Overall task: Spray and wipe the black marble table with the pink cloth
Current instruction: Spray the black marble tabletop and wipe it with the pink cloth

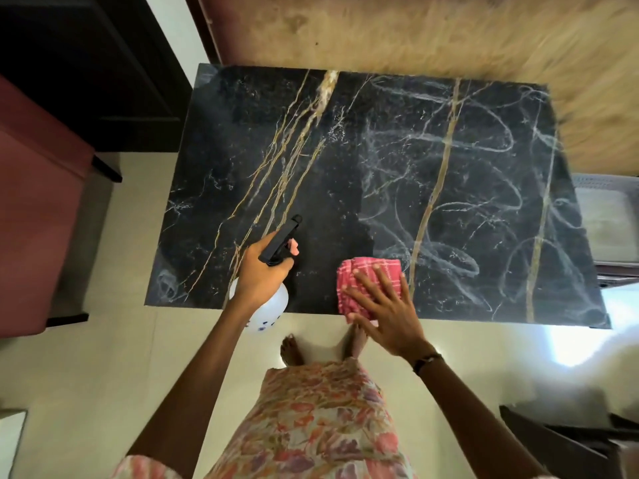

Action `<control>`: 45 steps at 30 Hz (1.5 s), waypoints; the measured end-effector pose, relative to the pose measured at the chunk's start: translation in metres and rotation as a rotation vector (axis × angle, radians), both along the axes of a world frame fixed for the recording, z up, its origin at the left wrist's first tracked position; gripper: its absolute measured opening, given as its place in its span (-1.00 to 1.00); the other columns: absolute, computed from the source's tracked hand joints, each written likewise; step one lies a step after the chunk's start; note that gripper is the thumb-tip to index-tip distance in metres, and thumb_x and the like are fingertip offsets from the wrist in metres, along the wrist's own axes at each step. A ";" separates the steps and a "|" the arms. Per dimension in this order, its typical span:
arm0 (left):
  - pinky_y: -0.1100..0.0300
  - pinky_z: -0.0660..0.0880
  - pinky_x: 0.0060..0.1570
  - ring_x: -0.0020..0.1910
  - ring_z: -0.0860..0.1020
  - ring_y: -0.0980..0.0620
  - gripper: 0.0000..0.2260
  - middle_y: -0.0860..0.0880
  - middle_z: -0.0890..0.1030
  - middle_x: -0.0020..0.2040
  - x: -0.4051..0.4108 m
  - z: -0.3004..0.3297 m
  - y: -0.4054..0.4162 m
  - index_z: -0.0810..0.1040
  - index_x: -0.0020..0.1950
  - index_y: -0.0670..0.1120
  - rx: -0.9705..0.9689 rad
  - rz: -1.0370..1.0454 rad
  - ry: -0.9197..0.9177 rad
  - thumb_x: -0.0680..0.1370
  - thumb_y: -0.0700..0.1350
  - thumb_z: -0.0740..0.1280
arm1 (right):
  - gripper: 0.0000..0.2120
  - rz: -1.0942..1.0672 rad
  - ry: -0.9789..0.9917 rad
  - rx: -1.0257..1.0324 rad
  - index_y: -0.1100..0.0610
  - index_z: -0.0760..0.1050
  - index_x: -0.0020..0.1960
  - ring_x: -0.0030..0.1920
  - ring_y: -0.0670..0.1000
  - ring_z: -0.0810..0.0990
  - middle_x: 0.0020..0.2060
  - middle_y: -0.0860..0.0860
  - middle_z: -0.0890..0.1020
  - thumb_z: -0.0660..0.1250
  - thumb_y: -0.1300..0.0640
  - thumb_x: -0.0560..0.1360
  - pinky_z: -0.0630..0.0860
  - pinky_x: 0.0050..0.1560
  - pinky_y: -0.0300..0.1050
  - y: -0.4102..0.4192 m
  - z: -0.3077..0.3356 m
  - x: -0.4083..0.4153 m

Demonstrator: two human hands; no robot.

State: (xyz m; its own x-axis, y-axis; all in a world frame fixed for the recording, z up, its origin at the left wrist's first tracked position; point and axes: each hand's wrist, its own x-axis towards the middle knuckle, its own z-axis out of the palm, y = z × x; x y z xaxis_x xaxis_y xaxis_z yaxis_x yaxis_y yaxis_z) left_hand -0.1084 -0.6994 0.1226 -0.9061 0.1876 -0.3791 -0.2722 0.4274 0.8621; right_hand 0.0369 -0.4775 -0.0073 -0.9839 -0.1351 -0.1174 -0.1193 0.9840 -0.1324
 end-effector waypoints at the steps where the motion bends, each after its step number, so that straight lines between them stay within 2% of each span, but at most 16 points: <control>1: -0.34 0.40 0.15 0.03 0.58 -0.25 -0.81 -0.08 0.62 -0.05 0.001 -0.001 0.004 0.59 0.08 -0.17 -0.009 0.008 -0.007 0.49 -0.30 0.34 | -0.45 -0.039 -0.013 0.001 -0.14 0.10 0.52 0.54 0.20 0.01 0.53 0.00 0.16 -0.13 -0.31 0.59 0.05 0.38 0.46 0.016 0.001 -0.005; 3: -0.31 0.43 0.16 0.05 0.59 -0.20 -0.80 -0.08 0.62 -0.04 0.005 -0.001 0.011 0.59 0.11 -0.19 -0.022 0.013 -0.030 0.49 -0.29 0.34 | -0.44 -0.135 -0.044 -0.003 -0.12 0.09 0.53 0.54 0.21 0.00 0.54 0.01 0.14 -0.14 -0.30 0.59 0.00 0.39 0.48 0.029 0.004 -0.028; 6: -0.12 0.49 0.14 -0.08 0.59 0.04 -0.84 0.02 0.61 -0.12 0.009 -0.001 0.024 0.59 0.02 -0.12 -0.019 -0.007 -0.036 0.49 -0.31 0.33 | -0.44 -0.218 -0.062 -0.024 -0.15 0.09 0.52 0.54 0.22 -0.02 0.54 -0.01 0.10 -0.08 -0.30 0.57 -0.21 0.40 0.46 0.008 0.006 -0.064; 9: 0.09 0.49 0.03 -0.13 0.58 0.14 -0.82 0.05 0.62 -0.15 0.011 -0.002 0.037 0.59 -0.01 -0.11 -0.006 -0.043 -0.031 0.48 -0.35 0.33 | -0.47 -0.089 -0.047 -0.024 -0.14 0.16 0.51 0.53 0.23 0.03 0.53 0.00 0.16 -0.02 -0.26 0.58 -0.08 0.38 0.52 -0.017 0.003 -0.054; 12: 0.43 0.43 -0.02 -0.12 0.59 0.28 -0.80 0.05 0.62 -0.15 0.011 -0.005 0.048 0.58 -0.04 -0.13 -0.006 -0.068 -0.015 0.47 -0.39 0.31 | -0.47 0.087 -0.064 -0.012 -0.16 0.07 0.53 0.54 0.22 0.01 0.54 -0.02 0.13 -0.05 -0.27 0.59 -0.01 0.38 0.48 -0.003 0.002 -0.008; 15: 0.62 0.37 -0.11 -0.14 0.55 0.43 -0.77 0.08 0.60 -0.15 0.010 -0.004 0.059 0.57 -0.06 -0.11 -0.004 -0.074 0.002 0.46 -0.42 0.30 | -0.46 0.056 -0.040 -0.014 -0.16 0.09 0.53 0.54 0.20 0.03 0.54 -0.02 0.15 -0.03 -0.27 0.59 0.08 0.36 0.47 0.048 -0.001 0.030; 18: 0.56 0.43 -0.11 -0.16 0.54 0.47 -0.70 0.13 0.57 -0.16 0.010 -0.002 0.070 0.54 -0.11 0.01 0.004 -0.053 0.015 0.48 -0.42 0.30 | -0.46 -0.098 -0.044 -0.031 -0.11 0.14 0.52 0.54 0.20 -0.01 0.54 0.02 0.16 -0.04 -0.26 0.59 0.09 0.35 0.49 0.095 0.003 0.024; 20: 0.46 0.45 -0.12 -0.20 0.53 0.51 -0.62 0.17 0.55 -0.18 0.012 -0.001 0.078 0.49 -0.15 0.13 -0.006 -0.035 0.009 0.49 -0.40 0.30 | -0.45 -0.186 -0.063 -0.027 -0.12 0.09 0.53 0.54 0.21 -0.01 0.54 0.02 0.14 -0.09 -0.27 0.59 0.00 0.38 0.50 0.098 0.008 -0.004; 23: 0.37 0.44 -0.03 -0.18 0.55 0.44 -0.67 0.14 0.58 -0.17 0.013 -0.007 0.088 0.54 -0.13 0.07 -0.002 -0.058 0.012 0.48 -0.40 0.30 | -0.44 -0.234 -0.065 -0.053 -0.14 0.08 0.52 0.53 0.22 -0.01 0.54 0.00 0.11 -0.07 -0.29 0.57 -0.15 0.39 0.49 0.070 0.008 -0.039; 26: 0.29 0.44 -0.05 -0.19 0.57 0.34 -0.76 0.06 0.61 -0.15 0.012 -0.008 0.100 0.57 -0.06 -0.08 0.010 -0.069 0.011 0.47 -0.41 0.29 | -0.48 -0.075 -0.065 -0.060 -0.15 0.14 0.50 0.53 0.22 0.00 0.53 -0.01 0.17 -0.03 -0.26 0.58 -0.10 0.38 0.51 0.045 0.006 -0.026; 29: 0.16 0.44 -0.03 -0.21 0.57 0.34 -0.74 0.08 0.61 -0.15 0.013 -0.006 0.112 0.56 -0.08 -0.04 0.016 -0.047 0.014 0.47 -0.41 0.29 | -0.48 0.131 -0.064 -0.033 -0.16 0.13 0.51 0.53 0.20 0.03 0.53 -0.02 0.17 -0.09 -0.28 0.59 -0.06 0.40 0.45 0.063 0.003 0.014; 31: 0.13 0.43 -0.01 -0.22 0.56 0.36 -0.71 0.10 0.60 -0.16 0.012 -0.005 0.120 0.55 -0.11 0.01 0.023 -0.029 0.014 0.48 -0.40 0.29 | -0.47 0.175 -0.046 -0.022 -0.17 0.15 0.51 0.53 0.19 0.07 0.52 -0.02 0.16 -0.06 -0.30 0.59 -0.02 0.40 0.41 0.095 0.003 0.030; 35: 0.10 0.45 0.02 -0.22 0.56 0.38 -0.67 0.11 0.59 -0.15 0.010 -0.005 0.127 0.54 -0.13 0.07 0.016 -0.004 0.012 0.48 -0.39 0.30 | -0.48 0.026 -0.071 -0.010 -0.16 0.13 0.51 0.54 0.20 0.03 0.53 -0.01 0.18 -0.06 -0.28 0.59 -0.01 0.40 0.45 0.151 0.003 0.007; 39: 0.12 0.43 -0.04 -0.26 0.56 0.30 -0.70 0.07 0.61 -0.15 0.008 -0.005 0.130 0.56 -0.14 0.04 0.021 0.021 0.022 0.48 -0.39 0.30 | -0.46 -0.118 -0.087 -0.048 -0.13 0.18 0.50 0.53 0.22 0.04 0.53 -0.01 0.17 -0.03 -0.26 0.56 -0.13 0.38 0.50 0.136 0.009 -0.066; 42: 0.30 0.43 -0.20 -0.33 0.54 0.29 -0.72 -0.01 0.62 -0.18 0.005 -0.004 0.134 0.57 -0.14 -0.03 0.019 0.022 0.035 0.46 -0.42 0.29 | -0.46 -0.036 -0.091 -0.062 -0.15 0.14 0.50 0.52 0.24 0.00 0.53 -0.02 0.13 -0.07 -0.28 0.56 -0.16 0.34 0.54 0.095 0.007 -0.096; 45: 0.34 0.38 -0.32 -0.39 0.52 0.24 -0.77 -0.10 0.63 -0.20 -0.001 -0.004 0.136 0.58 -0.09 -0.11 0.009 0.030 0.030 0.46 -0.42 0.29 | -0.47 0.181 -0.070 -0.065 -0.14 0.22 0.48 0.51 0.25 0.08 0.51 -0.03 0.21 -0.01 -0.28 0.55 -0.08 0.36 0.53 0.073 0.006 -0.081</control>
State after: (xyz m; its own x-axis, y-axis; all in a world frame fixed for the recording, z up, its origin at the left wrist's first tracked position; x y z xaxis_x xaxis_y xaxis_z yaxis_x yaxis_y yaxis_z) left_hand -0.1093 -0.5631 0.1190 -0.9222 0.1635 -0.3504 -0.2592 0.4112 0.8739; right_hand -0.0443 -0.4040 -0.0011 -0.9325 -0.3188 -0.1698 -0.2820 0.9363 -0.2096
